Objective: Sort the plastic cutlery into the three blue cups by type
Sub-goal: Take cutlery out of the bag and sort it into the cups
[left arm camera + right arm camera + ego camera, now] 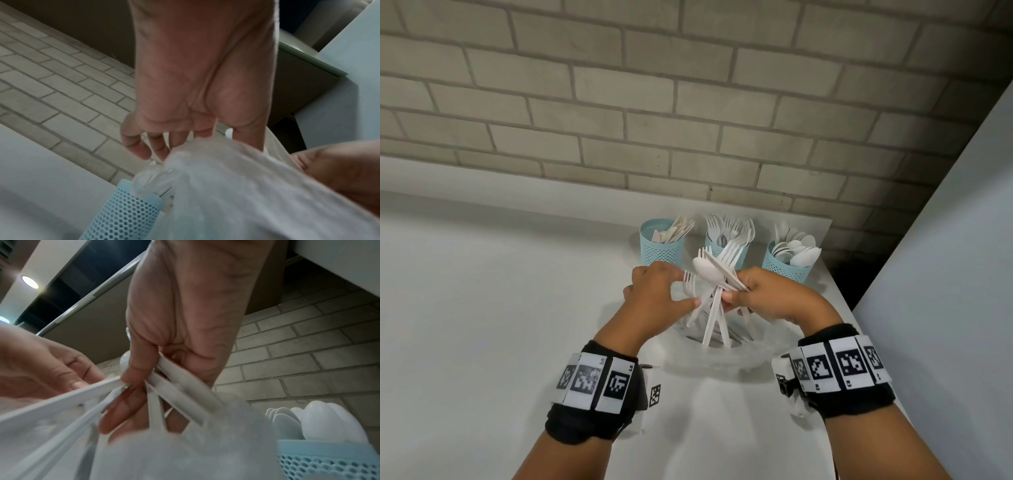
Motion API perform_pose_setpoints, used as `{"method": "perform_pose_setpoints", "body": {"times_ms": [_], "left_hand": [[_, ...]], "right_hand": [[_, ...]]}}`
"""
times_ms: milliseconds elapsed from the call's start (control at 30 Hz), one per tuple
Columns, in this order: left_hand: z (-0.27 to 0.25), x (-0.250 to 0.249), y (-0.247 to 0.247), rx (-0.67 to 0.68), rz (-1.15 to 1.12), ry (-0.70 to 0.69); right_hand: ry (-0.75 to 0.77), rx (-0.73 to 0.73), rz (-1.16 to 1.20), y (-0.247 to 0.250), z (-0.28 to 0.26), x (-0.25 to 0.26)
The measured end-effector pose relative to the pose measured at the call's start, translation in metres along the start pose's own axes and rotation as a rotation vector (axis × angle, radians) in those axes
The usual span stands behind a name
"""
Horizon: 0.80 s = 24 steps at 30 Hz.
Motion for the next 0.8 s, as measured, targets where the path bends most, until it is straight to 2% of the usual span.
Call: {"method": "perform_pose_setpoints", "body": {"times_ms": [100,233,333,467,567,800], "left_hand": [[-0.001,-0.005,-0.006,-0.023,-0.100,-0.045],[0.001,-0.016,-0.013,-0.131,-0.203,-0.128],[0.004,-0.028,-0.022,-0.022,-0.408,-0.203],[0.011,-0.033,-0.034,0.081,-0.604,-0.153],[0.012,-0.034,-0.036,0.115,-0.728,-0.115],[0.013,-0.027,-0.039,0.216,-0.824,-0.016]], "right_hand": [[0.055,-0.042,0.100,0.003,-0.001,0.002],[0.119,-0.104,0.231,0.003,0.002,0.003],[0.126,-0.198,0.325,0.002,0.006,0.004],[0.087,-0.316,0.524,-0.003,0.014,0.004],[0.059,-0.342,0.641,-0.009,0.020,0.006],[0.011,-0.369,0.559,-0.020,0.032,0.008]]}}
Point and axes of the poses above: each hand's wrist, its own z-axis towards the middle knuckle, its own y-axis out of the back of the hand, x = y × z, the point moved 2 cm from there along z, towards the middle knuckle, and after that the axes turned 7 degrees about y, right-handed, at the moved point
